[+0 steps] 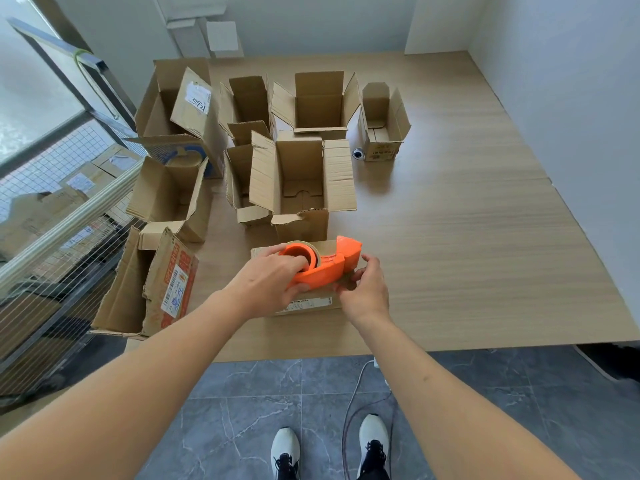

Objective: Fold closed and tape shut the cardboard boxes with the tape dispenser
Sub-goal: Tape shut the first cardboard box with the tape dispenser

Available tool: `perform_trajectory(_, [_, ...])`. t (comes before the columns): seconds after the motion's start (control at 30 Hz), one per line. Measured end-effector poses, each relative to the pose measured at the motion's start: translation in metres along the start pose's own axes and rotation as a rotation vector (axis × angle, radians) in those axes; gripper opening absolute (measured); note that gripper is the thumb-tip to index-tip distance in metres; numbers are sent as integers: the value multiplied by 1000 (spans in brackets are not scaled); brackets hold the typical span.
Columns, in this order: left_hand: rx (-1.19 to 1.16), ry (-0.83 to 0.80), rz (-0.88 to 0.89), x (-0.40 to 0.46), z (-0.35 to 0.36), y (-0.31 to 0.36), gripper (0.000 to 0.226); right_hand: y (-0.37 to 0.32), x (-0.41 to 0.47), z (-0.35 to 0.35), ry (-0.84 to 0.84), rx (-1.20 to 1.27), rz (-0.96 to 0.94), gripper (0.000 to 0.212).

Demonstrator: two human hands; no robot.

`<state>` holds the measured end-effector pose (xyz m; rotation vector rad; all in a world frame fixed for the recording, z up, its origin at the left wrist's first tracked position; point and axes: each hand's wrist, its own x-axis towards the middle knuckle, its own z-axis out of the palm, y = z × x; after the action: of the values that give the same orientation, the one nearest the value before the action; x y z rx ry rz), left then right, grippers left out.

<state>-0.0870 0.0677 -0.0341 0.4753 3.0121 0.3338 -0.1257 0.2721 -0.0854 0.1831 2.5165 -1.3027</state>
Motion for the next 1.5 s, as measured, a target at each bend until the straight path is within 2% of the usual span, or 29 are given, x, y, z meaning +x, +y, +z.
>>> perform_trajectory(0.1, [-53, -76, -29, -9, -4, -10, 37, 2, -1, 0, -12, -7, -24, 75])
perform_trajectory(0.17, [-154, -118, -80, -12, -10, -10, 62, 2, -1, 0, -18, -3, -30, 72])
perform_trajectory(0.27, [-138, -133, 16, -15, -19, -9, 82, 1, 1, -2, -13, 28, -3, 60])
perform_trajectory(0.37, [-33, -115, 158, -21, -24, -10, 81, -3, 6, -6, -6, 42, 14, 41])
perform_trajectory(0.5, [20, -79, 232, -26, -19, -15, 79, -9, 11, -11, -32, 60, -15, 33])
perform_trajectory(0.7, [38, -83, 253, -31, -14, -23, 86, -15, 32, -17, -227, 114, -128, 42])
perform_trajectory(0.83, [59, -66, 270, -30, -11, -24, 91, -21, 43, -20, -339, 31, -200, 44])
perform_trajectory(0.93, [68, -70, 271, -28, -12, -24, 90, -25, 47, -19, -310, 20, -167, 19])
perform_trajectory(1.03, [63, -72, 268, -27, -13, -25, 88, -24, 49, -19, -198, 16, -152, 3])
perform_trajectory(1.17, [51, -88, 256, -28, -14, -24, 88, -22, 48, -23, -112, 16, -187, 7])
perform_trajectory(1.27, [45, -80, 240, -28, -15, -24, 84, -17, 46, -24, -76, 104, -202, 12])
perform_trajectory(1.37, [37, -77, 221, -27, -15, -25, 80, -11, 42, -22, -67, 242, -103, 14])
perform_trajectory(1.5, [24, -87, 211, -28, -14, -27, 76, -6, 45, -25, -140, 343, 46, 12])
